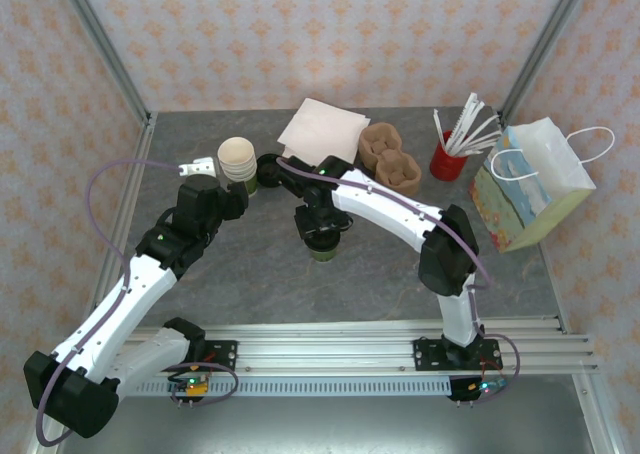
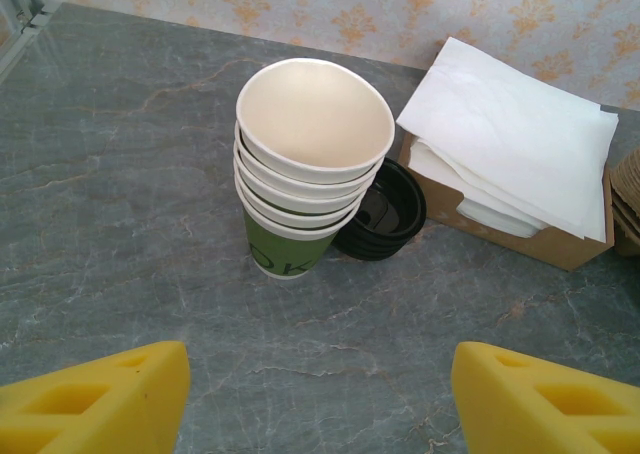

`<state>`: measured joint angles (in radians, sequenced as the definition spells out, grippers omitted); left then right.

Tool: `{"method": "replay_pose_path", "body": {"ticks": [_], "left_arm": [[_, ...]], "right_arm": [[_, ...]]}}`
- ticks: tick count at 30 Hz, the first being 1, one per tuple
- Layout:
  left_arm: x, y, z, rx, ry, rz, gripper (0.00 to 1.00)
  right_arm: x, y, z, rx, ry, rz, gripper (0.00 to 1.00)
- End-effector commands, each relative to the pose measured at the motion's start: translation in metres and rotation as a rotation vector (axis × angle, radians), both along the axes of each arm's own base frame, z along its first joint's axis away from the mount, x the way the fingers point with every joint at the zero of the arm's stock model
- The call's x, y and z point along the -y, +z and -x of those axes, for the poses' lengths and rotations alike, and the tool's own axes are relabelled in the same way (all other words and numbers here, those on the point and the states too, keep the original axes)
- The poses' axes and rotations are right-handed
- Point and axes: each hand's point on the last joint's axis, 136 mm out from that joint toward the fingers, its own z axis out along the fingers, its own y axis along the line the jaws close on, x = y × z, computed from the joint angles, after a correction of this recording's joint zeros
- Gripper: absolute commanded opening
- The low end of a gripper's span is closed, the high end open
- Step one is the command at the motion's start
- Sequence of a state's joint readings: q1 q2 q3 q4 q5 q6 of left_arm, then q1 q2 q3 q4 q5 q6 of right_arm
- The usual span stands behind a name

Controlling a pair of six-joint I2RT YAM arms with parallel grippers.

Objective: Pack the takeout coffee

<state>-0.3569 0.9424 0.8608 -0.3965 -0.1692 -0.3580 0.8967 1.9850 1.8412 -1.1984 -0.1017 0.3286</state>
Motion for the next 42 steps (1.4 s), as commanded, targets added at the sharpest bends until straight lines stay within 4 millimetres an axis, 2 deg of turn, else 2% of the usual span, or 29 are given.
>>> {"method": "replay_pose_path", "body": {"ticks": [1, 35, 42], "left_arm": [[-0.008, -0.004, 0.001, -0.004, 0.025, -0.03, 0.71], [-0.006, -0.003, 0.004, -0.024, 0.003, -0.024, 0.71], [-0.003, 0.001, 0.003, -0.026, -0.005, -0.018, 0.71]], "right_arm": [[0.019, -0.019, 0.006, -0.021, -0.01, 0.107, 0.63], [0.059, -0.053, 0.023, -0.063, 0.001, 0.277, 0.62], [0.066, -0.065, 0.031, -0.089, 0.012, 0.291, 0.62]]}}
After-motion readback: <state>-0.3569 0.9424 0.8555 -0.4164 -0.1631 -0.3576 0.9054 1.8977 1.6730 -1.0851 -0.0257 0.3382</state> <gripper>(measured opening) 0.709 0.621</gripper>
